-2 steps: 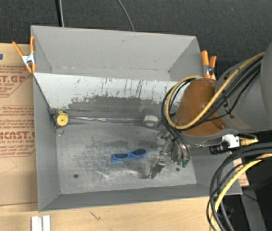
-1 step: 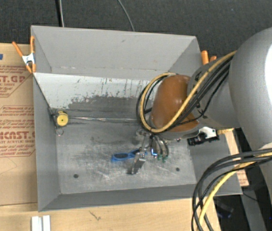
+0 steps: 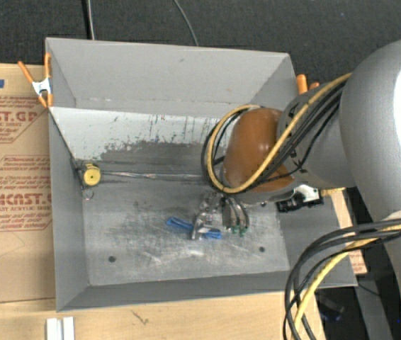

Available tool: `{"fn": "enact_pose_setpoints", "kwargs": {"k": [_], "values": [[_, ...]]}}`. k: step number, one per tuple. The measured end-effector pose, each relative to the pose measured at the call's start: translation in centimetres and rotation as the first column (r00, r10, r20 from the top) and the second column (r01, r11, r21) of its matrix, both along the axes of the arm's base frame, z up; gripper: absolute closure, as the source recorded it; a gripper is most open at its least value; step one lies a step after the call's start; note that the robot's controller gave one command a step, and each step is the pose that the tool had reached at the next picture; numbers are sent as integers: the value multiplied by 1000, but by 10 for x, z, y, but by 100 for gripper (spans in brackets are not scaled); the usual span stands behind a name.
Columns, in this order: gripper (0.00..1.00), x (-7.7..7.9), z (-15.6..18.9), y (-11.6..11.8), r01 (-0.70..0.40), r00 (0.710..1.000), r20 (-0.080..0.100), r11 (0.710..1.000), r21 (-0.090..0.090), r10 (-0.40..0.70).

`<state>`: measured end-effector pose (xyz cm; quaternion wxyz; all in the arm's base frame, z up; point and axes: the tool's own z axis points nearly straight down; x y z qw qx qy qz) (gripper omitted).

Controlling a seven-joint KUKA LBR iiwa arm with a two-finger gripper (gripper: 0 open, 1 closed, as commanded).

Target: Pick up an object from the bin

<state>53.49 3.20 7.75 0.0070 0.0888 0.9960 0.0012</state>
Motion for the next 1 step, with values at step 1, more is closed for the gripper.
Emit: {"fn": "enact_pose_setpoints", "kwargs": {"k": [1], "values": [[100,-16,135,3,-49,999,-5,999,0,49]]}}
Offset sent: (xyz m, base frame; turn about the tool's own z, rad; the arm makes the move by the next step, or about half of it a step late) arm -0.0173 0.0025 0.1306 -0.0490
